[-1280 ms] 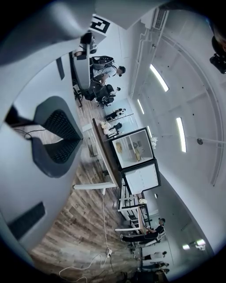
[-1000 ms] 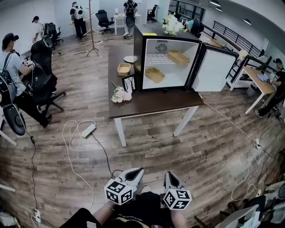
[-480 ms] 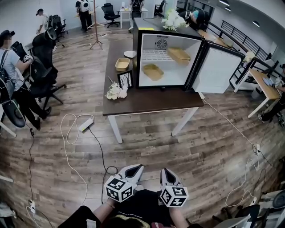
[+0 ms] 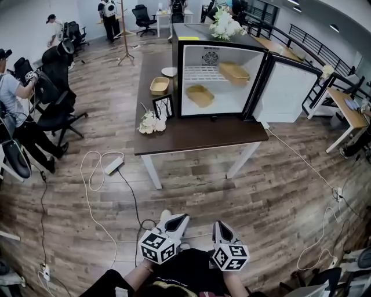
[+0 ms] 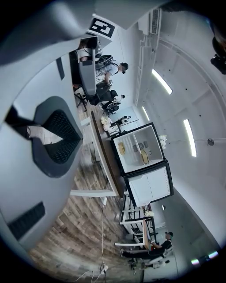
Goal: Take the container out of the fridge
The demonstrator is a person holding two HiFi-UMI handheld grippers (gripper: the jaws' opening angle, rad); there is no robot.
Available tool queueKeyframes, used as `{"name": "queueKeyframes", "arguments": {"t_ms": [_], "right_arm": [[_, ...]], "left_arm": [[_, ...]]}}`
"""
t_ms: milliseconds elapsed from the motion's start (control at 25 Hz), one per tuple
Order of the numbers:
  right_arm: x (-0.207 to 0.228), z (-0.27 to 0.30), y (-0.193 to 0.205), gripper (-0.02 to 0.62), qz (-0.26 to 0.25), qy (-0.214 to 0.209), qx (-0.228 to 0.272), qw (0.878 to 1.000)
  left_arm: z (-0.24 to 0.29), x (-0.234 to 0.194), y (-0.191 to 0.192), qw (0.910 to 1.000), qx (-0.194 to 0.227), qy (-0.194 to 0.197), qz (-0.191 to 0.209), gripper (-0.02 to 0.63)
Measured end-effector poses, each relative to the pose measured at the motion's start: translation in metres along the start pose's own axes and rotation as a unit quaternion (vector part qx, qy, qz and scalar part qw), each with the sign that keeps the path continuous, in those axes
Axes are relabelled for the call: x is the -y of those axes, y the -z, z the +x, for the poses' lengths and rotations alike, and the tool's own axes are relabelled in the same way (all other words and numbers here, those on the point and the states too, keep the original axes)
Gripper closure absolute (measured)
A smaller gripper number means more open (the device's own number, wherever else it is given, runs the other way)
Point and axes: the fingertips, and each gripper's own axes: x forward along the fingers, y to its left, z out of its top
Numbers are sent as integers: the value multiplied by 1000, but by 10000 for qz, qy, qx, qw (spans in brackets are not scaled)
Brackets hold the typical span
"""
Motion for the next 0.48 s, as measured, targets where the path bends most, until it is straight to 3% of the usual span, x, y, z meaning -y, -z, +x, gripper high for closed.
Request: {"name": "queueKeyframes", "arguments": {"t_ms": [480], "right_arm": [[6,66,-33,589,23,232,104,9997]], "left_arm": [[41,-58,-32,10000,-49,73,-36,598]]}}
